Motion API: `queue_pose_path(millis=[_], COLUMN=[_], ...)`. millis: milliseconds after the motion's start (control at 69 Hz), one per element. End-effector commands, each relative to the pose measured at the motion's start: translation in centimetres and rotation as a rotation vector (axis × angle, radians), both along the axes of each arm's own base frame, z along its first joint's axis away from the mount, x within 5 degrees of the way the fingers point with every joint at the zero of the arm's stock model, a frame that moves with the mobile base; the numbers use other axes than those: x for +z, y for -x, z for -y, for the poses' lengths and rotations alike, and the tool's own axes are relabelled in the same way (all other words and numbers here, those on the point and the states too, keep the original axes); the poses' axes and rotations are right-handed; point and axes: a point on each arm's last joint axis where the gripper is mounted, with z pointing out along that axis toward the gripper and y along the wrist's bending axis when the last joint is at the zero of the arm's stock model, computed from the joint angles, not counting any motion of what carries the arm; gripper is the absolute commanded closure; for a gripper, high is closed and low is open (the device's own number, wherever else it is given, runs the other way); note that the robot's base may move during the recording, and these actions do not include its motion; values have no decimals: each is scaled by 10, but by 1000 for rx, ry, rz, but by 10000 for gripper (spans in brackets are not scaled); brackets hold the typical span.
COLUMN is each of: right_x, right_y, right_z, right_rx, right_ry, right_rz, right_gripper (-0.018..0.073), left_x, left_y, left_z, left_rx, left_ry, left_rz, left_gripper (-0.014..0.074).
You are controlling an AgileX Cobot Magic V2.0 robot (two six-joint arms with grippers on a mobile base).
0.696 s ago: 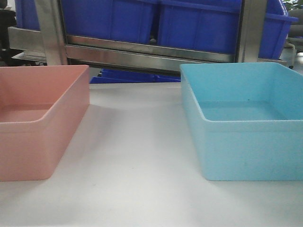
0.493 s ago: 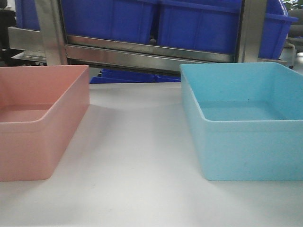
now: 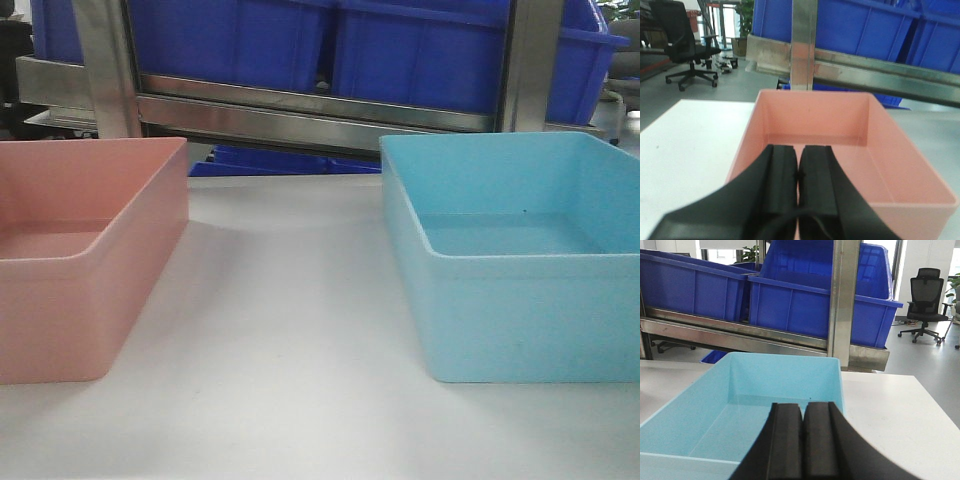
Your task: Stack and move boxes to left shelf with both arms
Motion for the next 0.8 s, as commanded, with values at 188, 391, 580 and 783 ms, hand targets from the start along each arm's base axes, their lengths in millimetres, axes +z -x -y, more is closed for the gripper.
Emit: queue_pose_path(millis=[188, 391, 580, 783], right_x=[15, 15, 15, 15], right_y=[4, 4, 4, 4], right_z=[0, 0, 0, 0], right_rx=[0, 0, 0, 0], right_ry=[-8, -8, -8, -8], right_rz=[116, 116, 116, 116], right_gripper=[510, 510, 510, 510], left_x=[62, 89, 115, 121], left_y=[0, -28, -76, -137], left_z=[0, 1, 4, 8], left_rx=[2, 5, 9, 4], left_ry=[8, 3, -3, 36], left_rz=[52, -126, -317, -471], left_gripper=[597, 597, 598, 597])
